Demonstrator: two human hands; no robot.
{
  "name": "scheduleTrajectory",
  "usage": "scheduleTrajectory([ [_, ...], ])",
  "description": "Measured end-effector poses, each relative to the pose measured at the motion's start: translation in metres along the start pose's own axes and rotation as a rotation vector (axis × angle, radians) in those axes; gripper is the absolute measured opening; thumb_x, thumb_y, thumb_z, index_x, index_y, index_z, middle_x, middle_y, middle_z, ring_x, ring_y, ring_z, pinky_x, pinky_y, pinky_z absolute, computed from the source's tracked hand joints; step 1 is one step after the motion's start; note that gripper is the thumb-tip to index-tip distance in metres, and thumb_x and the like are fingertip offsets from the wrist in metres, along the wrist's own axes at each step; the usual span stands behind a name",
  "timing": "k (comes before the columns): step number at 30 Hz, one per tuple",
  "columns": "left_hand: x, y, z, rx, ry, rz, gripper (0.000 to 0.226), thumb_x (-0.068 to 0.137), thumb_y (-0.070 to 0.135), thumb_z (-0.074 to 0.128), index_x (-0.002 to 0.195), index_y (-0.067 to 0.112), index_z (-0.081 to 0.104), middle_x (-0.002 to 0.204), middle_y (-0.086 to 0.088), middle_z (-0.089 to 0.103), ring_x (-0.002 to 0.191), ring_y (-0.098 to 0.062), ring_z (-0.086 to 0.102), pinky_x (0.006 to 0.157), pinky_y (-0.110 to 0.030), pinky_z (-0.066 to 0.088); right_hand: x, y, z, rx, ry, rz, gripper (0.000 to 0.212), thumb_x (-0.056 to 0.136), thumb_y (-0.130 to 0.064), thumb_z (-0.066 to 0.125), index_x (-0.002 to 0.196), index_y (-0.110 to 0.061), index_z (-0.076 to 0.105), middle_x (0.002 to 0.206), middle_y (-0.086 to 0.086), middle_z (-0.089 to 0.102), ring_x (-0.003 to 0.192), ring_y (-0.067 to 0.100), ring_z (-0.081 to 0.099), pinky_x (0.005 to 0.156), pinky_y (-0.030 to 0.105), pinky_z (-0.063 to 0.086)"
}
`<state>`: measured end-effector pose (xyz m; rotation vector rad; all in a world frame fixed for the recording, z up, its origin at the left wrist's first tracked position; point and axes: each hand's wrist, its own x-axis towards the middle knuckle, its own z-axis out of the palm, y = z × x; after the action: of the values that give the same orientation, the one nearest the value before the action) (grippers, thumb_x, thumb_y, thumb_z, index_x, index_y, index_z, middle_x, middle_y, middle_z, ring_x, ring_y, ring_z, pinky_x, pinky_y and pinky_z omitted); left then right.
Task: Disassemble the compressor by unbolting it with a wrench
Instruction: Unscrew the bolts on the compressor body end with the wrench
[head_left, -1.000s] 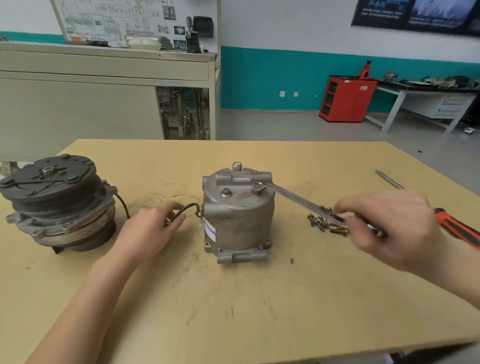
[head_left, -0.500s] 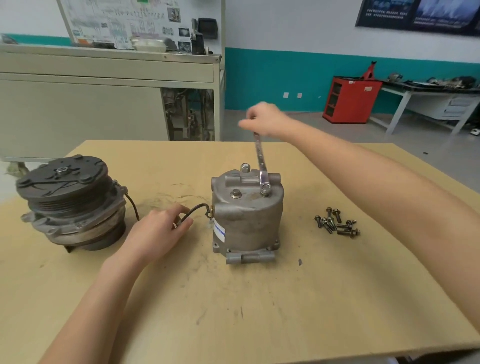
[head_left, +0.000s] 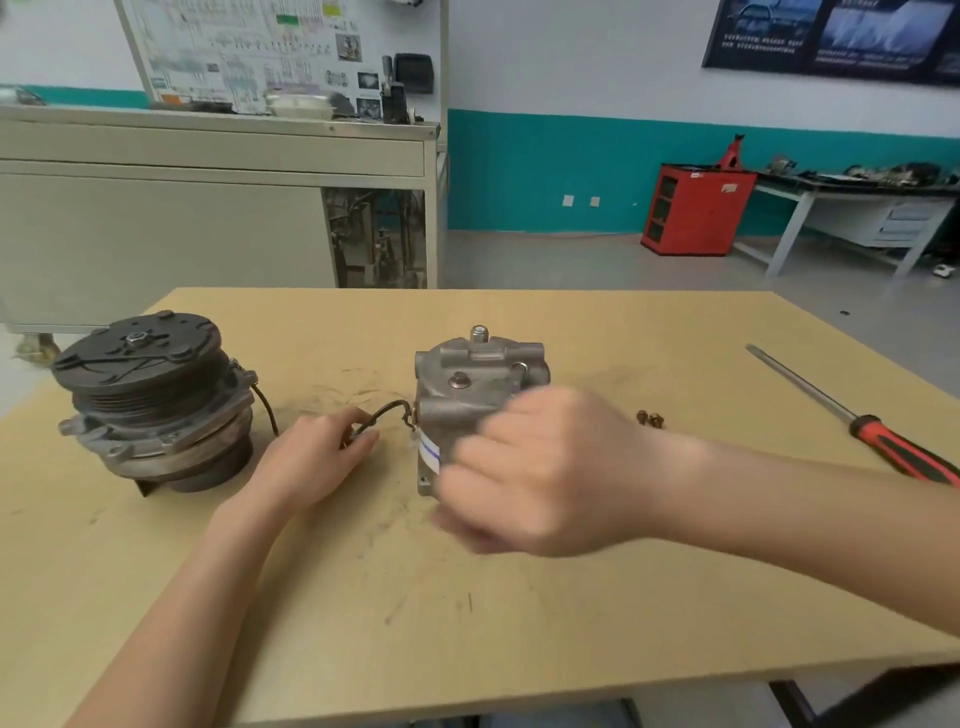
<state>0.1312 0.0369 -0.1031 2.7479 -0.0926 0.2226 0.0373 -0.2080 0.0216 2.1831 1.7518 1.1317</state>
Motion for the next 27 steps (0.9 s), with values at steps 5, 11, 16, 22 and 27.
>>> scheduleTrajectory([
  [5, 0.000, 0.002, 0.000, -0.023, 0.011, -0.011, 0.032, 0.098, 0.043, 0.049, 0.122, 0.027, 0.060, 0.101, -0.003, 0.069, 0.097, -0.025, 0.062, 0.079, -0.038, 0.052, -0.096, 0.031, -0.017, 0.175, 0.229, 0.610, 0.039, 0.092, -0.018, 0.046, 0.061, -0.001, 0.063, 0.050, 0.004, 0.051, 0.042, 0.014, 0.043, 0.043, 0.018, 0.035],
  [11, 0.002, 0.001, 0.001, -0.004, 0.000, -0.010, 0.032, 0.098, 0.044, 0.047, 0.124, 0.029, 0.059, 0.102, 0.001, 0.069, 0.098, -0.021, 0.062, 0.075, -0.033, 0.050, -0.102, 0.131, 0.042, 0.776, 0.324, 1.472, 0.019, 0.091, -0.010, 0.048, 0.073, -0.017, 0.050, 0.050, -0.008, 0.039, 0.045, 0.009, 0.032, 0.041, 0.019, 0.024],
  [16, 0.000, 0.001, 0.001, 0.005, -0.003, -0.010, 0.029, 0.099, 0.045, 0.046, 0.122, 0.033, 0.058, 0.103, 0.003, 0.068, 0.096, -0.018, 0.062, 0.075, -0.032, 0.051, -0.011, 0.189, 0.104, 0.832, -0.069, 1.405, 0.023, 0.096, -0.020, 0.048, 0.073, -0.015, 0.049, 0.066, 0.001, 0.042, 0.050, 0.010, 0.033, 0.042, 0.018, 0.025],
  [22, -0.001, 0.000, 0.003, -0.006, -0.010, 0.001, 0.025, 0.099, 0.043, 0.046, 0.117, 0.033, 0.061, 0.095, 0.007, 0.066, 0.091, -0.015, 0.062, 0.074, -0.031, 0.052, 0.123, 0.133, 0.103, 0.363, -0.408, 0.547, 0.018, 0.096, -0.029, 0.046, 0.085, -0.018, 0.053, 0.065, -0.010, 0.043, 0.071, 0.017, 0.049, 0.054, 0.026, 0.033],
  [27, -0.001, -0.001, 0.005, 0.015, 0.014, 0.003, 0.025, 0.098, 0.038, 0.050, 0.120, 0.029, 0.061, 0.110, 0.002, 0.066, 0.098, -0.018, 0.060, 0.072, -0.029, 0.046, 0.120, 0.030, 0.055, -0.024, -0.472, -0.080, 0.019, 0.096, -0.018, 0.032, 0.085, -0.021, 0.047, 0.056, -0.008, 0.026, 0.059, 0.018, 0.041, 0.045, 0.021, 0.021],
])
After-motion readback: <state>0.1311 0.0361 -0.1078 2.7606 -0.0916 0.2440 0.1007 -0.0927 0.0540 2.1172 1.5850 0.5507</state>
